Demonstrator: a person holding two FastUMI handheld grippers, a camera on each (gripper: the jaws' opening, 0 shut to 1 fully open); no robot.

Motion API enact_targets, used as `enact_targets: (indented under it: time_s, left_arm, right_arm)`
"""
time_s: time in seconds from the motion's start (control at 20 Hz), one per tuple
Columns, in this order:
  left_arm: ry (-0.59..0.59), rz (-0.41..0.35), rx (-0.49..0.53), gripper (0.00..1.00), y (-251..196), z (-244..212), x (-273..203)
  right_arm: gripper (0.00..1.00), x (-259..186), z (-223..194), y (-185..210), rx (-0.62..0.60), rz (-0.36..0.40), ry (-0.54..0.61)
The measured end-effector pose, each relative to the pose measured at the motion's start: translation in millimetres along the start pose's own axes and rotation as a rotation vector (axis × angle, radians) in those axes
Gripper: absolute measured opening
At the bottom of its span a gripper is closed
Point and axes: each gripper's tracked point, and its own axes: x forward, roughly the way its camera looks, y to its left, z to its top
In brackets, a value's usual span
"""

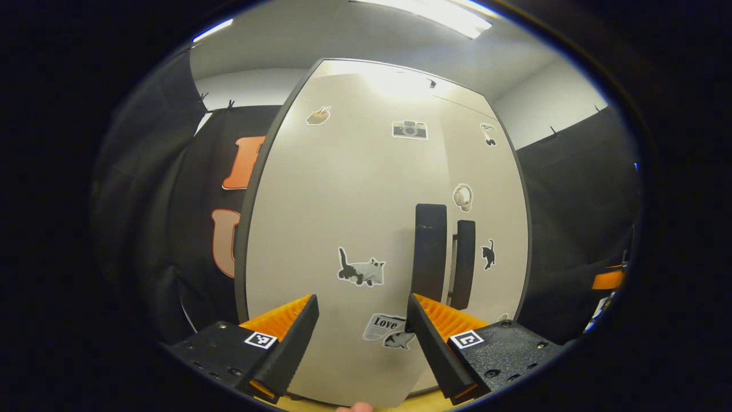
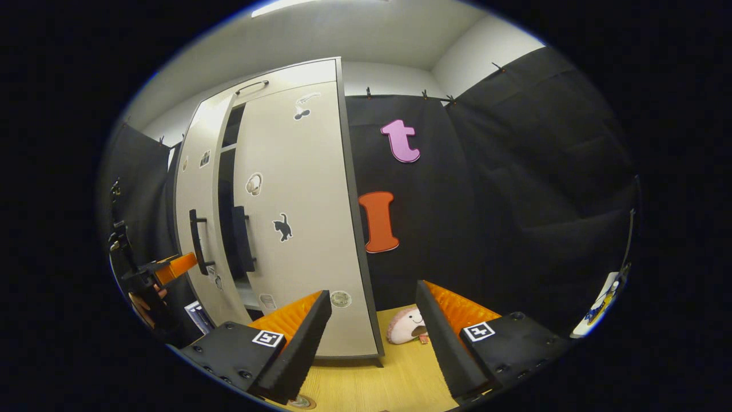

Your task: Grasp the bottle in the cabinet with the left hand and place it on the coaster, then close the right door with the right hand and the left door with the left hand.

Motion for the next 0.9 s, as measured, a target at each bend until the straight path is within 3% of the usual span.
enact_targets:
  time_s: [0.5, 0.85, 0.9]
  left_arm:
    - [-0.002, -0.018, -0.023, 0.95, -14.0, -5.7, 30.5]
    - [-0.030, -0.004, -0.014, 0.94, -3.4, 12.6, 1.1]
    - [-0.032, 0.002, -0.009, 0.98, 0.3, 14.6, -6.8]
  right_arm:
    - [0.98, -13.6, 3.7, -29.1, 0.008, -0.070, -0.016]
    - [0.98, -18.5, 0.8, -15.2, 0.016, -0.038, -0.016]
    - [0.98, -19.1, 0.0, -11.7, 0.014, -0.031, -0.018]
